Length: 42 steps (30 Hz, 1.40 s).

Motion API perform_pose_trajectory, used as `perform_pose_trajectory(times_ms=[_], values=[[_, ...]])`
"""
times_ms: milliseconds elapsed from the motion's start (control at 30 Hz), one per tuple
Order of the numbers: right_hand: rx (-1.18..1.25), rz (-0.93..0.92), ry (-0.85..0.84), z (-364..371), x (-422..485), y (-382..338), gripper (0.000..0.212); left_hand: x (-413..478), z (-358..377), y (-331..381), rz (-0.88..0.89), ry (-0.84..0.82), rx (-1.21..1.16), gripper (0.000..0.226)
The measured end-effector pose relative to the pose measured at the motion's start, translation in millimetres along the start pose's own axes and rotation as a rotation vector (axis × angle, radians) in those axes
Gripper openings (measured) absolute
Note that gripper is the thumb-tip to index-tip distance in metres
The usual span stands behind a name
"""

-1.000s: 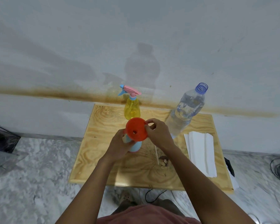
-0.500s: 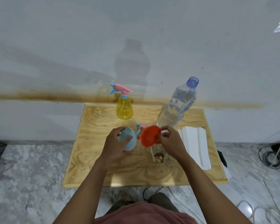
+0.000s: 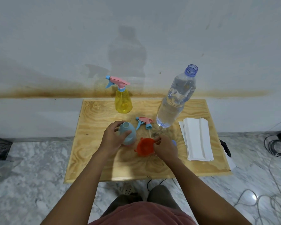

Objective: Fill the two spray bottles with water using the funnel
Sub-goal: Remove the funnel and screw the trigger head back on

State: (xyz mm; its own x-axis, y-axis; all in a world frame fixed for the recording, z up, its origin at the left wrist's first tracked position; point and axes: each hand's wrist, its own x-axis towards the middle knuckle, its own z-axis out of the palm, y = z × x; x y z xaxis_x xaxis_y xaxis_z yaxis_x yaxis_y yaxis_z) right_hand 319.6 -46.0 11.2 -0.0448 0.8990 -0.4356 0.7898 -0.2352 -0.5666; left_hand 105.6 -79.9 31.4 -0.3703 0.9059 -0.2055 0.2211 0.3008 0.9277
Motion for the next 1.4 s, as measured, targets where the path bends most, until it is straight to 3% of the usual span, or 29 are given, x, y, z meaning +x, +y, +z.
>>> perform_pose_trajectory(times_ms=[200, 433, 600, 700, 833, 1167, 1400], values=[[-0.119, -0.004, 0.009, -5, 2, 4, 0.01, -1, 1, 2, -0.018, 0.003, -0.023, 0.04], [-0.252, -0.018, -0.131, -30, 18, -5, 0.022, -1, 0, 4, -0.04, -0.005, -0.019, 0.039], [-0.199, -0.069, -0.054, -33, 43, -25, 0.037, -3, 0, 5, -0.049, -0.007, -0.003, 0.04], [-0.289, -0.075, -0.039, -20, 58, -37, 0.049, -3, -1, 5, -0.041, -0.005, 0.024, 0.041], [-0.337, -0.075, -0.027, 3, 72, -44, 0.047, -5, 0, 7, -0.048, 0.003, 0.045, 0.042], [-0.164, -0.077, 0.034, 17, 79, -44, 0.031, -8, 1, 10, -0.025, 0.007, 0.13, 0.042], [0.407, -0.321, 0.171, -22, 28, -70, 0.029, -11, 1, 3, 0.023, -0.021, 0.212, 0.055]])
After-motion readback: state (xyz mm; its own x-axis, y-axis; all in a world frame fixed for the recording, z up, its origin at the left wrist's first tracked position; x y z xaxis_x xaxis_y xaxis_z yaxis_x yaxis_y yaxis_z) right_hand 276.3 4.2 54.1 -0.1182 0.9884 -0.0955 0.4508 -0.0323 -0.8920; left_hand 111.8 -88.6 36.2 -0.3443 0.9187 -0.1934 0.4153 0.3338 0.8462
